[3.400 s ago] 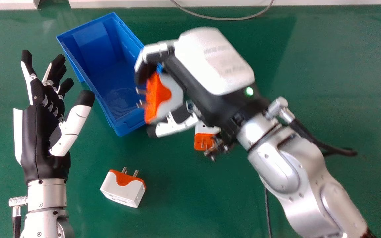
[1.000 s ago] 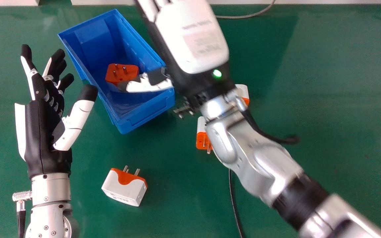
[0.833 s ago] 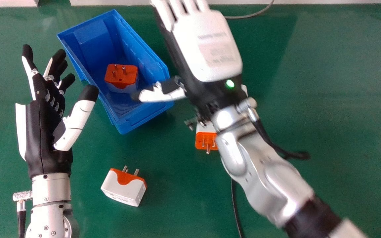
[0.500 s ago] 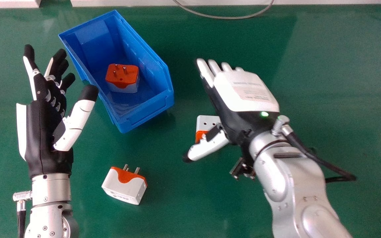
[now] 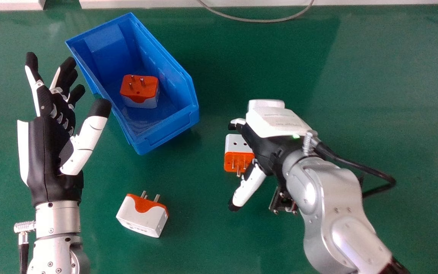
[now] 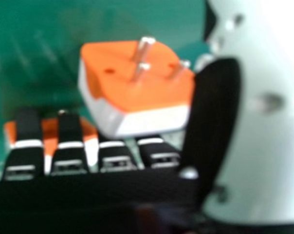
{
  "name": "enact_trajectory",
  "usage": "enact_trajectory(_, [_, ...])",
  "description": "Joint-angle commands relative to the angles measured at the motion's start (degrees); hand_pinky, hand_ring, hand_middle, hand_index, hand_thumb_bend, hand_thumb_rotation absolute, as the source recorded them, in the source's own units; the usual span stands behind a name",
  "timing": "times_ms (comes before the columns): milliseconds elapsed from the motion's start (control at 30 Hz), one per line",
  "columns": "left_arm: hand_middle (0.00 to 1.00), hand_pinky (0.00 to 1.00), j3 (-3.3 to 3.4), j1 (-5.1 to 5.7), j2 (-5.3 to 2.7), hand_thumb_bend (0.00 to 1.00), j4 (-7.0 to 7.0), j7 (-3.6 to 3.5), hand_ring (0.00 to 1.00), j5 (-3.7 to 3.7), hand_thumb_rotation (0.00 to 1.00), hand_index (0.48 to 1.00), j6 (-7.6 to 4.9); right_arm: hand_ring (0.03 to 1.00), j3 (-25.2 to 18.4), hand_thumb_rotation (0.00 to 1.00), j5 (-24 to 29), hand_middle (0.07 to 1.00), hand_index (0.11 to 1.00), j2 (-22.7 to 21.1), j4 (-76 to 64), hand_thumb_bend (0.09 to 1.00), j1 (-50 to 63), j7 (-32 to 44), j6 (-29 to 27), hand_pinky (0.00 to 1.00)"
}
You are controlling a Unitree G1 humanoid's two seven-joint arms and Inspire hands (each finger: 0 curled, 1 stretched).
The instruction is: Pick all objects and put in blue box
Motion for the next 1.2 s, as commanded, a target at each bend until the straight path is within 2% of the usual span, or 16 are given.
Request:
enact_trajectory(0, [0.93, 0.91, 0.27, 0.55, 0.50, 0.84, -1.09, -0.23, 0.94, -0.13, 0.56, 0.916, -0.81, 0.769, -0.22, 0.17, 1.60, 0.832, 0.839, 1.26, 3.08, 0.978, -1.48, -2.90, -1.65, 0.64])
enact_trajectory(67, [0.92, 0.91, 0.27, 0.55, 0.49, 0.84, -1.03, -0.21, 0.94, -0.16, 0.56, 0.914, -0.75, 0.755, 0.14, 0.17, 2.64, 0.827, 0.828, 1.65, 6.33, 0.963, -2.46, -4.92, -3.08, 0.63])
enact_trajectory(100, [0.92, 0.91, 0.21, 0.56, 0.43, 0.85, -1.11, -0.56, 0.94, -0.64, 0.56, 0.913, -0.54, 0.754, 0.31, 0.17, 3.15, 0.826, 0.824, 1.86, 7.94, 0.961, -3.02, -5.79, -3.89, 0.63])
enact_trajectory(167, [0.92, 0.91, 0.18, 0.67, 0.32, 0.85, -1.37, -0.57, 0.94, -0.80, 0.56, 0.913, -0.17, 0.754, 0.52, 0.17, 4.57, 0.826, 0.824, 2.39, 12.05, 0.961, -4.36, -8.13, -6.58, 0.63])
enact_trajectory(267, [0.92, 0.91, 0.26, 0.75, 0.30, 0.85, -1.38, -0.13, 0.94, -0.15, 0.55, 0.913, -0.29, 0.721, 0.59, 0.17, 6.38, 0.804, 0.808, 2.90, 16.28, 0.945, -5.69, -10.90, -9.33, 0.58])
enact_trajectory(333, [0.92, 0.90, 0.23, 0.88, 0.25, 0.85, -1.63, -0.07, 0.94, -0.07, 0.55, 0.912, -0.26, 0.617, -0.34, 0.13, 9.08, 0.722, 0.791, 3.68, 19.25, 0.917, -6.04, -13.56, -11.85, 0.47])
enact_trajectory(400, [0.92, 0.90, 0.16, 1.06, 0.18, 0.85, -1.90, -0.07, 0.94, -0.16, 0.55, 0.912, -0.24, 0.596, -1.45, 0.12, 11.74, 0.705, 0.788, 4.41, 21.82, 0.912, -6.25, -15.83, -14.12, 0.45])
enact_trajectory(467, [0.92, 0.90, 0.17, 1.20, 0.11, 0.85, -2.12, 0.09, 0.94, -0.19, 0.55, 0.914, -0.20, 0.527, -1.99, 0.08, 13.31, 0.627, 0.768, 4.66, 23.70, 0.781, -6.02, -19.11, -16.66, 0.38])
enact_trajectory(500, [0.92, 0.90, 0.16, 1.34, 0.09, 0.85, -2.30, 0.11, 0.94, -0.29, 0.55, 0.915, -0.08, 0.501, -2.15, 0.06, 14.02, 0.606, 0.721, 4.80, 24.25, 0.726, -5.82, -20.45, -17.57, 0.37])
enact_trajectory(600, [0.92, 0.90, 0.14, 1.51, 0.11, 0.85, -2.47, 0.14, 0.94, -0.31, 0.55, 0.915, 0.05, 0.479, -2.52, 0.05, 15.72, 0.589, 0.683, 4.95, 23.79, 0.682, -5.24, -21.57, -18.44, 0.36])
enact_trajectory(633, [0.92, 0.90, 0.11, 1.50, 0.12, 0.85, -2.43, 0.08, 0.94, -0.33, 0.55, 0.915, 0.07, 0.453, -2.69, 0.03, 16.25, 0.570, 0.625, 4.85, 23.44, 0.619, -5.03, -21.82, -18.86, 0.37])
enact_trajectory(867, [0.93, 0.91, 0.14, 1.27, 0.13, 0.85, -2.11, -1.01, 0.94, -1.39, 0.55, 0.917, 0.16, 0.418, -2.34, 0.01, 17.72, 0.542, 0.551, 3.84, 20.43, 0.536, -4.68, -22.29, -19.38, 0.38])
enact_trajectory(900, [0.93, 0.91, 0.19, 1.27, 0.16, 0.85, -2.07, -1.04, 0.94, -1.39, 0.55, 0.917, 0.16, 0.413, -2.34, 0.00, 17.77, 0.534, 0.543, 3.75, 19.82, 0.526, -4.53, -22.57, -19.49, 0.37])
enact_trajectory(1033, [0.93, 0.90, 0.36, 1.21, 0.33, 0.84, -1.82, -0.54, 0.94, -0.52, 0.55, 0.917, -0.24, 0.413, -2.76, 0.00, 18.29, 0.513, 0.526, 3.68, 16.75, 0.515, -3.89, -21.79, -18.38, 0.34])
enact_trajectory(1167, [0.93, 0.90, 0.32, 1.18, 0.25, 0.84, -1.85, -0.88, 0.94, -0.82, 0.55, 0.916, -0.14, 0.410, -2.79, 0.00, 18.40, 0.503, 0.525, 2.87, 12.83, 0.512, -2.95, -22.38, -18.50, 0.33])
